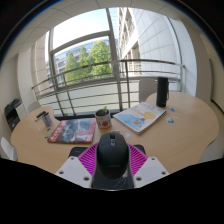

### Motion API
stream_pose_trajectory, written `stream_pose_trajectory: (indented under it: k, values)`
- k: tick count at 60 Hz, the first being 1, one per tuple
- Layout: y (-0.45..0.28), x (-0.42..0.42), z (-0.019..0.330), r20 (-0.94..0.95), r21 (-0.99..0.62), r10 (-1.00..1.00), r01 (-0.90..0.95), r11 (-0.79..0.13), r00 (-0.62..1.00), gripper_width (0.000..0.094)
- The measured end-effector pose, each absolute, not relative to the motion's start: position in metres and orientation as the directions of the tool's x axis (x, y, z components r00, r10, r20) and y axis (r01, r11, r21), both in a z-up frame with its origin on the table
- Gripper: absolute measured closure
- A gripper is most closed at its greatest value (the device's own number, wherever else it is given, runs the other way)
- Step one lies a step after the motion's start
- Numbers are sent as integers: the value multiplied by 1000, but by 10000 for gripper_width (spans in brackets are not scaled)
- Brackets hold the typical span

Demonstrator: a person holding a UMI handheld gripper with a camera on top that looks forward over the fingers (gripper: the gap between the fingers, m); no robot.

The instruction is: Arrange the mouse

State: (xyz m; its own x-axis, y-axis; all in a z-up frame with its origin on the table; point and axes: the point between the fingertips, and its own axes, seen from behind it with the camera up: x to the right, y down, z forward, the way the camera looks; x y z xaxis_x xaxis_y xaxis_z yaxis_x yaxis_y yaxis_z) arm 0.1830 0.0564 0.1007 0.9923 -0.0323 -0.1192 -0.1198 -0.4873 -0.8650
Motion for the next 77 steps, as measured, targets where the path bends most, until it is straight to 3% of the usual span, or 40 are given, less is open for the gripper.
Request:
stream_pose_trajectory:
  k: [4, 8, 17, 23, 25, 46, 59, 77]
  values:
    - [53, 161, 48, -122, -808, -28, -116, -577, 992, 536]
    - [49, 153, 7, -82, -791, -25, -80, -606, 996, 523]
    - [38, 139, -8, -27, -779, -27, -38, -626, 999, 371]
    - [26, 133, 15, -2, -790, -25, -17, -613, 1000, 77]
    - [20, 133, 27, 4, -795, -24, -11, -607, 1000, 114]
    - [-96, 115, 155, 58, -844, -57, 18, -535, 997, 91]
    - [-176, 103, 185, 63, -856, -48, 29, -517, 997, 91]
    - [-254, 87, 186, 58, -848, -47, 24, -530, 997, 91]
